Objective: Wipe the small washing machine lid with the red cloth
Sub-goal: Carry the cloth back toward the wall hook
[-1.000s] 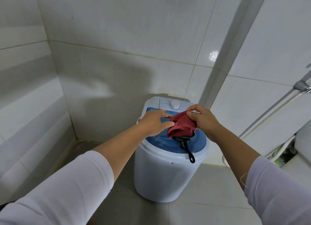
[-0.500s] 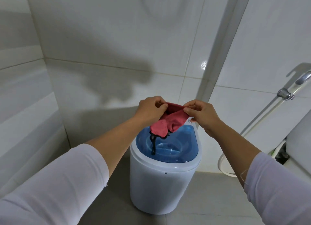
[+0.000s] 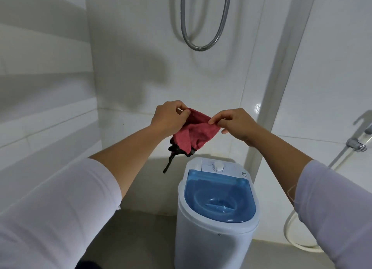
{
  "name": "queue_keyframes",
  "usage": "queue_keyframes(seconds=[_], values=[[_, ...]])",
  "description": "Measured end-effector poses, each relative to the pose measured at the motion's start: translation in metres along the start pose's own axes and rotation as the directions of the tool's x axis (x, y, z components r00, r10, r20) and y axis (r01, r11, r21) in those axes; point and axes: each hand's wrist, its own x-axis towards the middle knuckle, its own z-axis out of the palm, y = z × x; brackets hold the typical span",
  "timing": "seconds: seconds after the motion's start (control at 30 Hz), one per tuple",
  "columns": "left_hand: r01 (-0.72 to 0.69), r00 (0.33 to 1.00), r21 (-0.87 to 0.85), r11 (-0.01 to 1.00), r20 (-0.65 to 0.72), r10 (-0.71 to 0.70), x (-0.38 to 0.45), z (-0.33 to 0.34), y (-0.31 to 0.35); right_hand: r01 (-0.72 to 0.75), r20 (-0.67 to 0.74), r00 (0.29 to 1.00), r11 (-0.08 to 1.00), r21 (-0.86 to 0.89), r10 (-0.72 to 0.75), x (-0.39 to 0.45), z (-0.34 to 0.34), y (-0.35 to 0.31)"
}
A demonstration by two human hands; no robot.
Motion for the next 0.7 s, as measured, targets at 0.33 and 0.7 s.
queue_keyframes(seconds=[0.33,0.7], values=[[0.001,0.979,0.089,0.996,-0.202,0.017,0.023,-0.103,-0.001,0.192,-0.224,0.950,0.972,-0.137,-0.219,0.052,0.034,-0.086],[-0.056,0.925,0.149,0.987,-0.364,0.107,0.140,-0.173,-0.015,0.379,-0.302,0.820,0.857,-0.348,-0.486,0.187,0.042,-0.158]])
